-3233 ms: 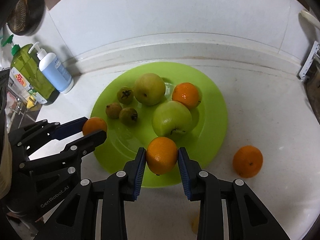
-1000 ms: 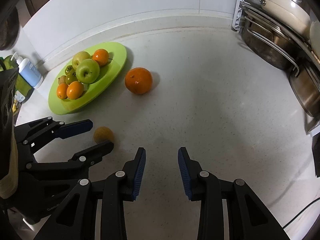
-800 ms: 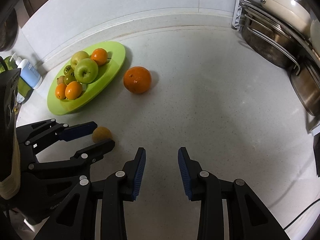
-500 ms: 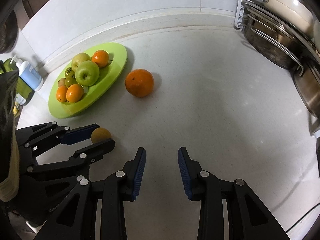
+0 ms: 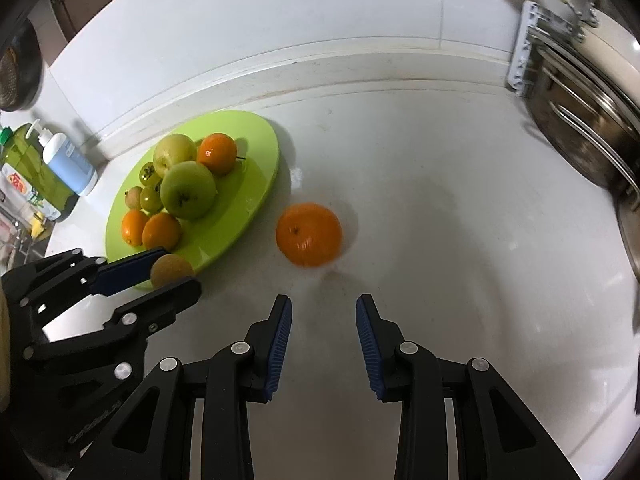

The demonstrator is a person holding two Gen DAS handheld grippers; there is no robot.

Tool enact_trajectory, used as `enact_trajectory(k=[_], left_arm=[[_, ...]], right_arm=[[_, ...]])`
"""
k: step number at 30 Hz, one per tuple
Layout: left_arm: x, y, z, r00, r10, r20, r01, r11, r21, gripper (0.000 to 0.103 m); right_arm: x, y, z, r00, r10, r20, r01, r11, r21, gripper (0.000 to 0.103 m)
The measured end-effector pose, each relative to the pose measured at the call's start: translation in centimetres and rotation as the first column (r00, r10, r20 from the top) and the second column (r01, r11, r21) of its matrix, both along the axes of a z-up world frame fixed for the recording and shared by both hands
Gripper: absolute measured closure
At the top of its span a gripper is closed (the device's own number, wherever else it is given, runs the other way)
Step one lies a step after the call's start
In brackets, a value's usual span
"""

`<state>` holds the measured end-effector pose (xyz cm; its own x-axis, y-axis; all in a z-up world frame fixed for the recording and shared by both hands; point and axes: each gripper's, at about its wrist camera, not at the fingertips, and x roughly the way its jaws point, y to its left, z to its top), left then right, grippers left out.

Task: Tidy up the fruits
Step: 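Grasp the brown fruit with left tool while right tool grasps the last orange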

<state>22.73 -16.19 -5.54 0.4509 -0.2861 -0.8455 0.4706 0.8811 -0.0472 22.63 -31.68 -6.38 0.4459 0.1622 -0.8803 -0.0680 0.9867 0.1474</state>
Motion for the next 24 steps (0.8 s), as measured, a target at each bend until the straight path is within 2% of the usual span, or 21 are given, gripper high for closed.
enact_trajectory(k=[12,18,21,24], left_arm=[[1.0,0.7,-0.3,0.998,0.051,-0.025,-0.051,0.999,0.000,0.073],[1.5,0.9,-0.2,0.998,0.057,-0.024,-0.057,0.998,-0.005,0.073],[1.5,1.3,-0.1,0.998,0.061,-0.022,-0.062,0.998,-0.008,0.073],[1.4,1.4,-0.2,0.997,0.069,-0.025,-0.069,0.998,-0.009,0.073]], right_arm=[[3.4,1.3,-1.7,0.998,0.052,-0.029,-0.052,0.999,-0.010,0.068],[4.2,1.6,-2.1,0.998,0.056,-0.035,-0.056,0.998,-0.015,0.064],[4.4,1.6,-2.2,0.998,0.053,-0.033,-0.054,0.998,-0.020,0.057],[4.6,1.8,-2.1,0.998,0.059,-0.026,-0.059,0.998,-0.031,0.056]])
